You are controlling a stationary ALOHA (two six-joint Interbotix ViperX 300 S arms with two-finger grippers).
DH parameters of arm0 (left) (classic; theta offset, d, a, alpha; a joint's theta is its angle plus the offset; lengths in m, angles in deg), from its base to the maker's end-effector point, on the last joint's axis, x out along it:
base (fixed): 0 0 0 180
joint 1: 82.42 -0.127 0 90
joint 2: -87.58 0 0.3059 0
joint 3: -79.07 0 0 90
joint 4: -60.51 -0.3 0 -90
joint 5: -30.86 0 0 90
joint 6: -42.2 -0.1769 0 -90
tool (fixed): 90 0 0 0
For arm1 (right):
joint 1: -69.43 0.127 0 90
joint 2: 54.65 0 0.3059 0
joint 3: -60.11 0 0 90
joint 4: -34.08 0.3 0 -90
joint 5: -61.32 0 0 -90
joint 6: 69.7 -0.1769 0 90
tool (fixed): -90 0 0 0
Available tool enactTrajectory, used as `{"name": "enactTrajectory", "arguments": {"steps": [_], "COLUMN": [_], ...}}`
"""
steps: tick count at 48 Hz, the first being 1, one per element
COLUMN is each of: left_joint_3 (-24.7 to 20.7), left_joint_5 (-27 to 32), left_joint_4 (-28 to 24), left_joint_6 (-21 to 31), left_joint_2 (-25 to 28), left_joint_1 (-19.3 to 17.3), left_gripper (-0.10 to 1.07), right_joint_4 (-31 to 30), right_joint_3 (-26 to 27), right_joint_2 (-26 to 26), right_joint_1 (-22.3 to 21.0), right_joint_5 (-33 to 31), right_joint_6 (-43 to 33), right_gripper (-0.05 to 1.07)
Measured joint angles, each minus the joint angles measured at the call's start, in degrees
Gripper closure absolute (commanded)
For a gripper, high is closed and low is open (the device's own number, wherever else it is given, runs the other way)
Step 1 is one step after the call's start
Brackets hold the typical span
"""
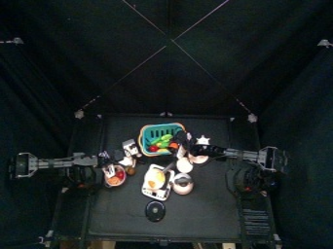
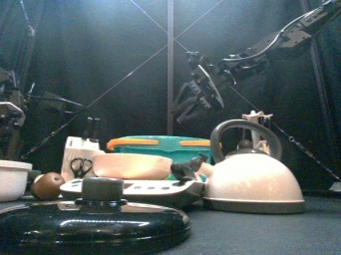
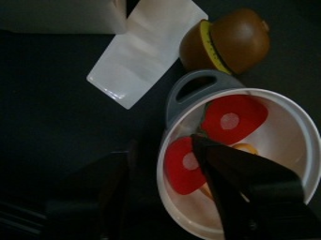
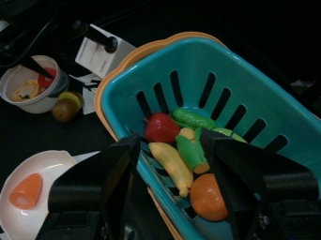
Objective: Place pairing knife onto stove
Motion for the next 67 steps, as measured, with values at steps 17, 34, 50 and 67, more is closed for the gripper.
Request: {"name": "enactTrajectory", "arguments": {"steps": [17, 34, 50, 67], "left_joint_3": [0.0, -1.49, -5.54, -10.99], "left_joint_5": [-0.97, -6.59, -10.63, -10.81], "left_joint_4": [4.75, 11.69, 15.12, 19.34], "left_joint_6": [0.62, 0.35, 0.44, 0.0], "left_joint_2": [0.0, 0.09, 3.08, 12.57], "left_joint_1": [0.18, 6.5, 13.45, 20.57], "left_gripper": [0.47, 0.47, 0.47, 0.46], "right_joint_4": [0.09, 0.53, 0.7, 0.79], "right_joint_3": [-0.97, -2.2, -3.6, -5.1], "right_joint_2": [0.09, 1.67, 2.81, 3.69], "right_joint_1": [1.58, 2.64, 2.64, 2.64], "right_joint_5": [0.0, -0.26, -0.88, -0.88], "right_joint_6": [0.0, -0.09, 0.0, 0.0], "right_gripper": [0.15, 0.15, 0.15, 0.15]}}
